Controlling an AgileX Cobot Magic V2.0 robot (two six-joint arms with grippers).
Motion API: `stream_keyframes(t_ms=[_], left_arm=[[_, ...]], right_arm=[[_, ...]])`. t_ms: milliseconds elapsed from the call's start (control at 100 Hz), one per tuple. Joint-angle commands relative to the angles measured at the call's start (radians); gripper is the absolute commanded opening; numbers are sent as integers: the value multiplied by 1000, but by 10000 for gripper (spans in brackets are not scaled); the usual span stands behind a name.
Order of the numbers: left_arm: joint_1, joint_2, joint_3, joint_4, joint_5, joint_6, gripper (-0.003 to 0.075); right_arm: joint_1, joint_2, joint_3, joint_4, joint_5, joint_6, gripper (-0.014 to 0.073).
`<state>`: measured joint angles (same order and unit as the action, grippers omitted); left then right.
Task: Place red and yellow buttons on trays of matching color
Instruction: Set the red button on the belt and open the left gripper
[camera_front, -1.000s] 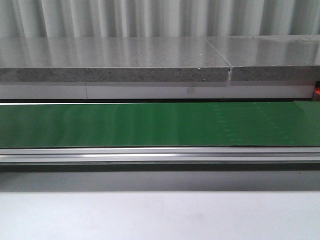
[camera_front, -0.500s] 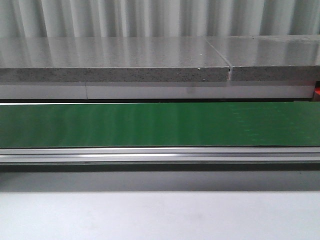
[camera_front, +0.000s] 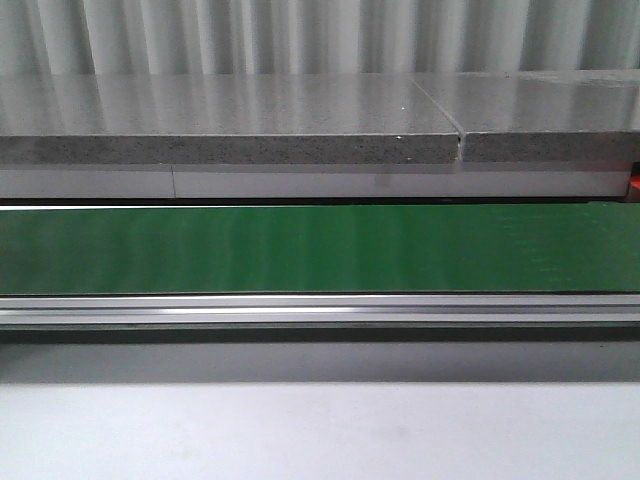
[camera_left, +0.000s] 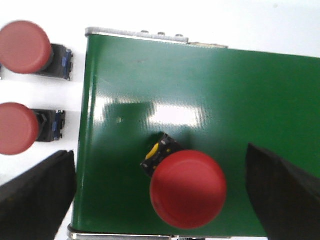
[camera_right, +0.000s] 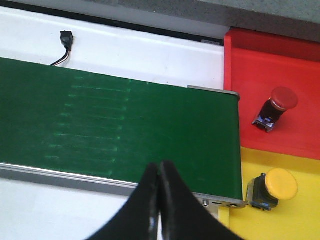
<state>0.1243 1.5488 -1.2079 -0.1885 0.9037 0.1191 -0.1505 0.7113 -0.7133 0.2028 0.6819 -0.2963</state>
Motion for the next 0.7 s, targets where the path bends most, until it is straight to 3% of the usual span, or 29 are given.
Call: stream_keyframes(t_ms=[0, 250, 690], left_arm=[[-18, -71, -52, -24, -16, 6, 603], [19, -169, -44, -10, -31, -24, 589], [341, -215, 130, 39, -181, -202, 589]], right_arm=[[0, -4, -23, 3, -61, -9, -67], [0, -4, -23, 3, -61, -9, -67], [0, -4, -23, 3, -61, -9, -67]])
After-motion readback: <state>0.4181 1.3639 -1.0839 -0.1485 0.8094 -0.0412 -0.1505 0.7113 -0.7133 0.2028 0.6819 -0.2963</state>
